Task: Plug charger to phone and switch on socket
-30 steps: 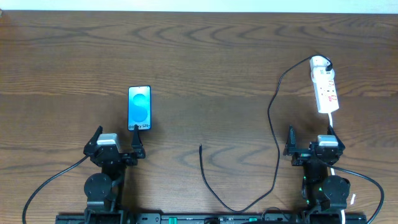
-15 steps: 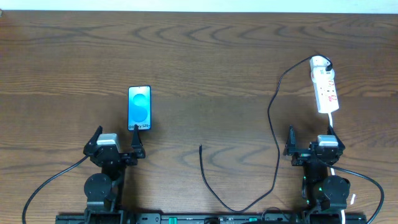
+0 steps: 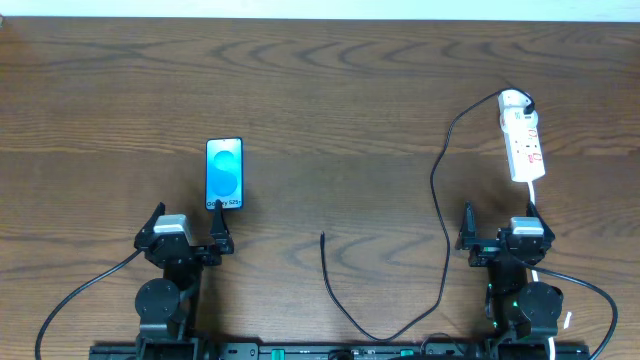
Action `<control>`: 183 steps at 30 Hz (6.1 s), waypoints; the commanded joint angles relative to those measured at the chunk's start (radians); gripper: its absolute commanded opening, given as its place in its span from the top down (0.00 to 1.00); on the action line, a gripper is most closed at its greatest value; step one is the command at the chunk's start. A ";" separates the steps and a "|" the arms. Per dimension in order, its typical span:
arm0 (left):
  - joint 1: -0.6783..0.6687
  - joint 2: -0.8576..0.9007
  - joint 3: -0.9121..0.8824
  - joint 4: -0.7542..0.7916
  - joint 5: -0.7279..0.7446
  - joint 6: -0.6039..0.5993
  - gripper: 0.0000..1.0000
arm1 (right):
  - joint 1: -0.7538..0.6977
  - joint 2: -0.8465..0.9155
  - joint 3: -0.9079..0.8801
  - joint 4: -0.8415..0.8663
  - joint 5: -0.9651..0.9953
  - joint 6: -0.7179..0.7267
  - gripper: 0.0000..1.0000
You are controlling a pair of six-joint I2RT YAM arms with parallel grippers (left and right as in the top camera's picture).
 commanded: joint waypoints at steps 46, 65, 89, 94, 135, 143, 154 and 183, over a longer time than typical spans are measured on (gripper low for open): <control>0.005 0.446 0.478 -0.180 -0.005 -0.015 0.02 | 0.008 -0.008 -0.001 -0.003 0.005 -0.009 0.01; 0.005 0.850 0.890 -0.497 -0.005 0.045 0.02 | 0.008 -0.008 -0.001 -0.003 0.005 -0.009 0.01; 0.005 1.371 1.328 -0.969 -0.009 0.044 0.02 | 0.008 -0.008 -0.001 -0.003 0.005 -0.009 0.01; 0.005 1.488 1.417 -1.094 -0.008 0.056 0.02 | 0.008 -0.008 -0.001 -0.003 0.005 -0.009 0.01; 0.004 1.558 1.419 -1.122 0.019 0.067 0.11 | 0.008 -0.008 -0.001 -0.003 0.005 -0.009 0.01; 0.004 1.559 1.403 -1.103 0.099 0.066 0.11 | 0.008 -0.008 -0.001 -0.003 0.005 -0.009 0.01; 0.003 1.559 1.402 -1.078 0.100 0.066 0.11 | 0.008 -0.008 -0.001 -0.003 0.005 -0.009 0.01; 0.003 1.749 1.389 -1.027 0.096 0.068 0.11 | 0.008 -0.008 -0.001 -0.003 0.005 -0.009 0.01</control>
